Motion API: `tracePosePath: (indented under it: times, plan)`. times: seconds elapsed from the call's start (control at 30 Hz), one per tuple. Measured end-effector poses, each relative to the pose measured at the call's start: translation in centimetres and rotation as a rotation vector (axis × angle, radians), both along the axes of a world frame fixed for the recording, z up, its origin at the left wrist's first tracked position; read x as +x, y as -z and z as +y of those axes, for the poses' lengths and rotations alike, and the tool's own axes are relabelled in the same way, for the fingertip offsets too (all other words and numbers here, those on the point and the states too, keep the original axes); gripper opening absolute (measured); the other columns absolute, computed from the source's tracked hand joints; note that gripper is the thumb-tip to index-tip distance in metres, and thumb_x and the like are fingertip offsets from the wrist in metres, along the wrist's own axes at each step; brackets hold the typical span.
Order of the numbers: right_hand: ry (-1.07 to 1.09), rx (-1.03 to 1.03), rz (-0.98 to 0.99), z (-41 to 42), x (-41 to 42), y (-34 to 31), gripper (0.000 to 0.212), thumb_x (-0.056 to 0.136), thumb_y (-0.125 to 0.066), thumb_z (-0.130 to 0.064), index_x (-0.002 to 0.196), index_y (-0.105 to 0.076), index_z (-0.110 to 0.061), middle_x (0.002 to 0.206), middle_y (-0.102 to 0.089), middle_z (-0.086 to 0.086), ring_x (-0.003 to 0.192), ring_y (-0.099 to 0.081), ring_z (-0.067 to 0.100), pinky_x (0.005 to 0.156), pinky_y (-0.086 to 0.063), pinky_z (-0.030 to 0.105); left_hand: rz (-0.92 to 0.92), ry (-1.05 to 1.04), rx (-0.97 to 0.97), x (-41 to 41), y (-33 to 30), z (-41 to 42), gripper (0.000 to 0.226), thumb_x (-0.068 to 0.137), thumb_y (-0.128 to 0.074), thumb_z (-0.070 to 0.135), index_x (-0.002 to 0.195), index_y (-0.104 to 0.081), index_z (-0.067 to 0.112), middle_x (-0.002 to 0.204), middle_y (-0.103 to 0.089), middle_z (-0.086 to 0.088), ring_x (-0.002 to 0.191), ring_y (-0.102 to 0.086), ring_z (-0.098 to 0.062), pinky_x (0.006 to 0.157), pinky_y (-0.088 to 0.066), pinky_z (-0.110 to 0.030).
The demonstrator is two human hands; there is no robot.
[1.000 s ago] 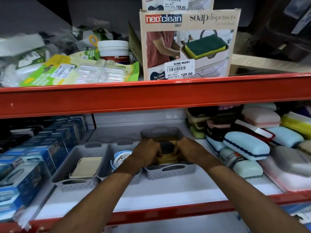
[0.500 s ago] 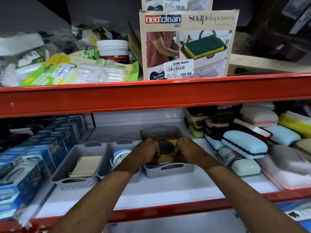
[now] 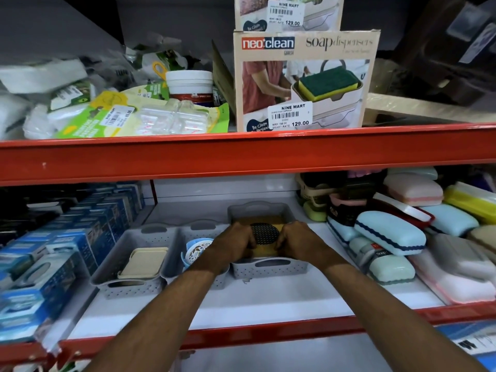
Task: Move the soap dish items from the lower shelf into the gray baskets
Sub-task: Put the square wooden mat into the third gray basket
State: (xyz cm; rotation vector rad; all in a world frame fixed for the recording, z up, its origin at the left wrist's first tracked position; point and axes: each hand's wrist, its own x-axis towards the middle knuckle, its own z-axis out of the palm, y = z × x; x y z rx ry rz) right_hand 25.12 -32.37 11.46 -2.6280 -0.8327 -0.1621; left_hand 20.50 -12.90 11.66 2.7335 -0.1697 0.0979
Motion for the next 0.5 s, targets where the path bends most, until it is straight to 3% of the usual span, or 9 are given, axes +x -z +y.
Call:
tracePosePath:
  times: [0.1,0.27,0.37,0.43,0.5]
  plan:
    - [-0.017,-0.02,0.002,0.4,-0.5,-0.5,0.02,0.082,-0.072,-0.014,0.096,-0.083,-0.02,0.1,-0.08,0.003,0.091,-0.073,0.021,0.087,-0.056,0.027,-0.033,0.025,-0.009,-1.0,-1.1,1.2,0.023,0.095,-0.066,0.02,0.115,-0.074,0.013,0.128,-0.066,-0.012,0.115,-0.062,-0.024,0.093,-0.045,-0.024]
    - [-0.145,0.132,-0.159,3.6,-2.5,-0.9,0.021,0.09,-0.061,-0.017,0.102,-0.079,-0.017,0.098,-0.079,0.005,0.084,-0.071,0.021,0.082,-0.057,0.033,-0.174,-0.018,-0.027,-3.6,-4.4,5.8,0.021,0.092,-0.065,0.007,0.107,-0.079,0.007,0.115,-0.079,-0.01,0.106,-0.072,-0.022,0.097,-0.051,-0.023]
    - [-0.319,0.144,-0.142,6.8,-4.3,-1.2,0.028,0.093,-0.053,-0.02,0.108,-0.076,-0.018,0.097,-0.079,0.005,0.074,-0.069,0.013,0.073,-0.056,0.028,-0.111,-0.075,0.047,-5.3,-4.9,9.0,0.021,0.089,-0.065,0.001,0.1,-0.081,0.005,0.109,-0.08,-0.01,0.104,-0.074,-0.021,0.091,-0.048,-0.016]
    - [-0.38,0.092,-0.082,8.6,-5.3,-1.2,0.032,0.095,-0.05,-0.017,0.117,-0.074,-0.015,0.111,-0.077,0.007,0.083,-0.071,0.017,0.076,-0.057,0.028,-0.071,-0.067,0.066,-6.4,-4.5,10.1,0.024,0.089,-0.062,-0.002,0.101,-0.082,0.006,0.109,-0.08,-0.01,0.103,-0.074,-0.02,0.092,-0.049,-0.015]
    - [-0.38,0.015,-0.036,9.8,-5.8,-0.9,0.029,0.095,-0.048,-0.019,0.102,-0.076,-0.012,0.104,-0.077,0.012,0.082,-0.07,0.024,0.075,-0.058,0.037,-0.034,-0.052,0.078,-7.1,-3.6,10.6,0.028,0.091,-0.059,-0.003,0.107,-0.08,0.007,0.113,-0.078,-0.01,0.105,-0.072,-0.02,0.093,-0.048,-0.015]
